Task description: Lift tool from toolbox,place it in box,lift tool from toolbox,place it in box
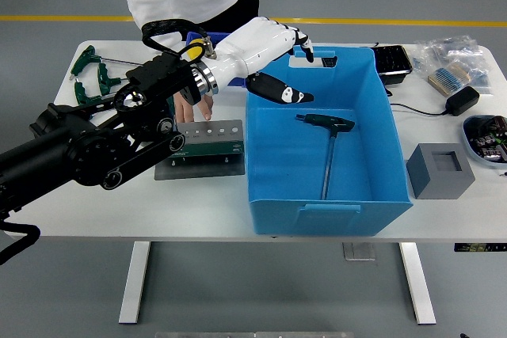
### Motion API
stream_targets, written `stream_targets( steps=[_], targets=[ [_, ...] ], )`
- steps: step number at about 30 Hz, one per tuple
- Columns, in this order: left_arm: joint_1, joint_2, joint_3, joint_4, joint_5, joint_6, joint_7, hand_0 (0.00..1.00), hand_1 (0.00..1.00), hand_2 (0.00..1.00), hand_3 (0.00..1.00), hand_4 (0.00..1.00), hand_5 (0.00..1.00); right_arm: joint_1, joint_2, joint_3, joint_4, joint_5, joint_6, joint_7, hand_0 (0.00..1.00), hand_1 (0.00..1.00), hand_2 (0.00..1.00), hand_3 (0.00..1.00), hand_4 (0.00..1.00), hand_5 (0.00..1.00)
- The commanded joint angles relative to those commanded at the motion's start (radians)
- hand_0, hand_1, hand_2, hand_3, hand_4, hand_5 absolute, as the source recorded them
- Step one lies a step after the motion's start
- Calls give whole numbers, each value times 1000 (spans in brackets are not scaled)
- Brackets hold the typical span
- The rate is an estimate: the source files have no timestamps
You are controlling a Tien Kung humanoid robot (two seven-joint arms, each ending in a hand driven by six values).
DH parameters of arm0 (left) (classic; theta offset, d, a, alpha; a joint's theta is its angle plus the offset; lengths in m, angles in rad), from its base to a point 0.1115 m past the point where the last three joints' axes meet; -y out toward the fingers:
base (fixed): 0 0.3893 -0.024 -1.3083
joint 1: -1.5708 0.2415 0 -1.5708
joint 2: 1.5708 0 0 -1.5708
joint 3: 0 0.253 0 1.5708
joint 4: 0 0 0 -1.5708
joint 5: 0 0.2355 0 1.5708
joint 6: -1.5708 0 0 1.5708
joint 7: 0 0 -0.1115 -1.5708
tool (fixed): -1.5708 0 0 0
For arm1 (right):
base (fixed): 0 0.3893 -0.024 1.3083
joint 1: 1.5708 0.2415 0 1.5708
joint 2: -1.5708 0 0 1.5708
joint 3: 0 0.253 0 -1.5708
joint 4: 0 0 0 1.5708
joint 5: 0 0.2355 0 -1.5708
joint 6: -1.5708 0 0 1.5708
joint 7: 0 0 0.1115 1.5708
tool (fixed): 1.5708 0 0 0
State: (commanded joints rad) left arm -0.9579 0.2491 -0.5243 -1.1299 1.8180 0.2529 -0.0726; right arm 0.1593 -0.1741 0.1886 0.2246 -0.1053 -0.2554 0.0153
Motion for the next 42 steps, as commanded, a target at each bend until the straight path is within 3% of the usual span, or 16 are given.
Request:
stream_targets(
  steps=[2,3,6,9,12,14,15,18,20,22,25,32,33,34,42],
  targets=[
    [72,39,-79,-77,32,-4,35,473,540,654,599,940,609,-5,3,-4,-1,8,0,2,669,635,702,570,832,737],
    [106,52,-116,-112,38,-1,48,374,470,585,593,941,619,-6,5,-3,-1,9,0,2,668,638,703,570,831,737],
    [219,90,-239,-221,85,7,84,374,470,585,593,941,619,-10,9,-7,-2,11,1,3,668,638,703,570,831,737],
    [323,106,-357,-304,137,17,108,365,474,581,593,943,619,-11,12,-5,-2,5,1,1,670,638,704,570,831,736],
    [433,84,-478,-362,140,23,153,365,474,581,593,943,619,-9,12,-9,-3,9,2,3,670,638,704,570,831,736],
    [507,43,-563,-378,80,50,210,365,474,581,593,943,619,-11,13,-13,-4,17,1,7,670,638,704,570,831,736],
    [543,22,-608,-380,36,67,240,251,313,455,596,926,629,-12,14,-13,-4,17,0,7,667,637,703,569,830,736],
    [627,-37,-728,-370,-84,155,336,251,313,455,596,926,629,-15,16,-13,-5,19,0,8,667,637,703,569,830,736],
    [660,-58,-778,-352,-169,227,408,251,313,455,596,926,629,-13,17,-14,-5,19,0,8,667,637,703,569,830,736],
    [683,-68,-784,-337,-253,292,466,232,290,463,616,907,657,-11,16,-15,-5,19,0,7,668,639,704,570,830,736],
    [705,-77,-786,-333,-383,354,481,232,290,463,616,907,657,-12,18,-11,-5,15,0,5,668,639,704,570,830,736],
    [735,-96,-792,-369,-676,393,482,233,294,479,655,910,669,-9,20,-15,-4,20,1,6,669,638,706,570,829,735],
    [738,-98,-791,-374,-715,393,480,213,285,498,738,905,680,-9,20,-15,-4,22,1,6,668,639,705,570,827,734],
    [741,-101,-789,-379,-752,393,477,213,285,498,738,905,680,-9,20,-15,-5,22,1,6,668,639,705,570,827,734],
    [752,-119,-764,-381,-1096,393,410,215,289,550,772,904,707,-8,20,-14,-5,16,2,4,670,638,705,570,828,734]
  ],
)
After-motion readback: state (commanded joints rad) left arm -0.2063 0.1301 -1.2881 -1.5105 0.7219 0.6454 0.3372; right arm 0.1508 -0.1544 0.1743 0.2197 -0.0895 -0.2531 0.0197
